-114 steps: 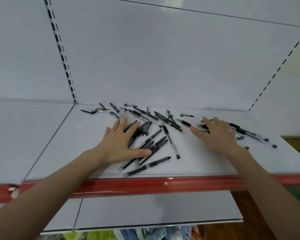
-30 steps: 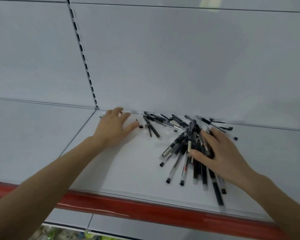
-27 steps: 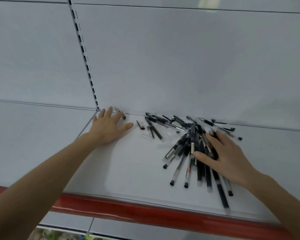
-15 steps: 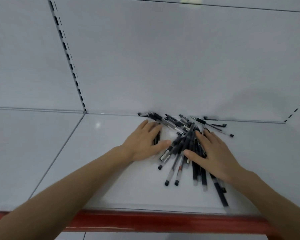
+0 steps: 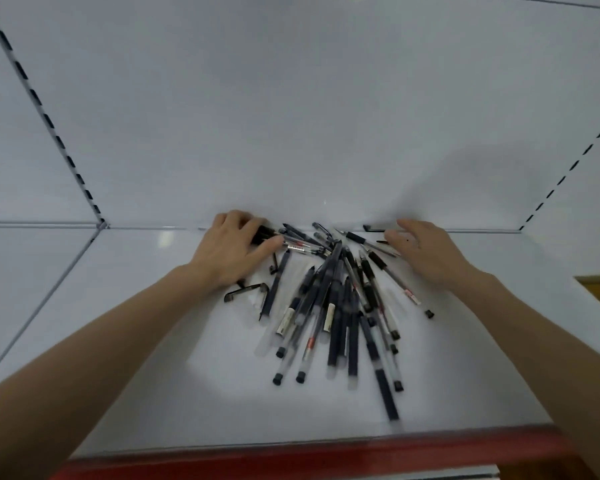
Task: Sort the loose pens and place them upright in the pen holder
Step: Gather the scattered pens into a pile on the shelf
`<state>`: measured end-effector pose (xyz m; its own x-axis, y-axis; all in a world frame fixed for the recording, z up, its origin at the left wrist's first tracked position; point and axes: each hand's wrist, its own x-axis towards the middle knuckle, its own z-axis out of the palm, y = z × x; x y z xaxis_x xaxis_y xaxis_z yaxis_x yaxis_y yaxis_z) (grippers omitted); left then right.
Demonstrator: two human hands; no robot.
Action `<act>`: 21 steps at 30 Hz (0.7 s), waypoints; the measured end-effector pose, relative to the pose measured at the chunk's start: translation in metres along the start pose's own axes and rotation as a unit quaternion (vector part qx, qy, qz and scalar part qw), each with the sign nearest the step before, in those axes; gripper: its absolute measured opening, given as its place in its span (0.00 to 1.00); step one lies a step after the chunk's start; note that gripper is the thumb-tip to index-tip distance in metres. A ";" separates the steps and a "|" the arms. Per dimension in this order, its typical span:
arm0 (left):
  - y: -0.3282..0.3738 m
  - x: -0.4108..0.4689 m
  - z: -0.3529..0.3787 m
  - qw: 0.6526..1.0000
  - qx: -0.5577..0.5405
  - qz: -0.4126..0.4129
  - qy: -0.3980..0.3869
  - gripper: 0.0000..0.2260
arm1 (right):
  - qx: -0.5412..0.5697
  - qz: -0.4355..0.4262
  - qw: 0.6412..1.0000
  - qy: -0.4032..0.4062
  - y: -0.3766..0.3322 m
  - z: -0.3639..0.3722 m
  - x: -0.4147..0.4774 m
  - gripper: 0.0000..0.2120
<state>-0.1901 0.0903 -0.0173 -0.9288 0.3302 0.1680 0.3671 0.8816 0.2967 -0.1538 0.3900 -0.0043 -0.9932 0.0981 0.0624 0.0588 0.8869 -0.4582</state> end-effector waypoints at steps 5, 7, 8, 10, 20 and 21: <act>0.010 0.008 -0.001 0.999 0.015 -0.029 0.005 0.36 | -0.031 -0.053 0.998 -0.005 -0.008 0.011 0.016 0.18; 0.014 0.009 0.000 0.999 0.017 -0.031 0.004 0.36 | -0.038 -0.060 0.997 -0.005 -0.005 0.014 0.021 0.19; 0.018 0.009 0.001 0.999 0.016 -0.031 0.007 0.37 | -0.032 -0.064 0.997 -0.002 -0.005 0.014 0.022 0.21; 0.027 0.011 0.004 0.999 0.011 -0.029 0.012 0.38 | -0.006 -0.093 0.996 0.001 -0.005 0.018 0.021 0.20; 0.025 -0.007 0.001 0.996 -0.049 -0.049 0.047 0.34 | 0.081 -0.184 0.980 -0.008 0.002 0.002 0.014 0.17; 0.024 -0.006 0.003 0.997 -0.052 -0.062 0.022 0.36 | 0.074 -0.182 0.980 -0.020 0.001 0.005 0.017 0.19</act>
<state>-0.1761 0.1104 -0.0145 -0.9650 0.2044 0.1642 0.2554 0.8745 0.4125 -0.1715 0.3901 -0.0079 -0.9492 -0.2324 0.2122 -0.3119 0.7846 -0.5358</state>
